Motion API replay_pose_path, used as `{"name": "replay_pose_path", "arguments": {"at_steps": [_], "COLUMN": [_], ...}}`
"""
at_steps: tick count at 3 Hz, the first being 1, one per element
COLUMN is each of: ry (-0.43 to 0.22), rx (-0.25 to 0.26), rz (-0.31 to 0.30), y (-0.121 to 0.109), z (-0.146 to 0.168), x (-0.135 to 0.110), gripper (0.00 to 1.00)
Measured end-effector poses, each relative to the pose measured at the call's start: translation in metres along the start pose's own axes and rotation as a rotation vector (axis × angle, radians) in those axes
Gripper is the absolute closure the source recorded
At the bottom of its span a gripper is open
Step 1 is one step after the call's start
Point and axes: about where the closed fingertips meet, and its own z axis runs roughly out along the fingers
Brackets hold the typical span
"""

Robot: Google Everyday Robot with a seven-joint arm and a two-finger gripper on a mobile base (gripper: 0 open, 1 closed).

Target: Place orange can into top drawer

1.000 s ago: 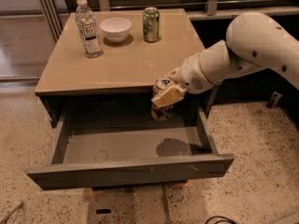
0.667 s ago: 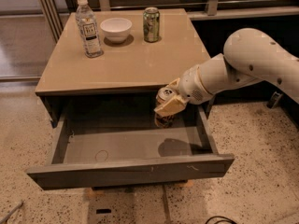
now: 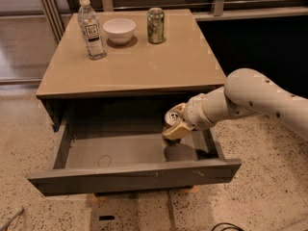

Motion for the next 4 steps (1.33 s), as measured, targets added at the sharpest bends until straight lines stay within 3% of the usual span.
{"name": "replay_pose_path", "arguments": {"at_steps": [2,4], "ry": [-0.008,-0.032], "rx": [-0.013,-0.036], "rz": [-0.010,-0.047], "y": [0.001,-0.001], "z": [0.011,0.048], "x": [0.010,0.034], "gripper": [1.00,1.00]}}
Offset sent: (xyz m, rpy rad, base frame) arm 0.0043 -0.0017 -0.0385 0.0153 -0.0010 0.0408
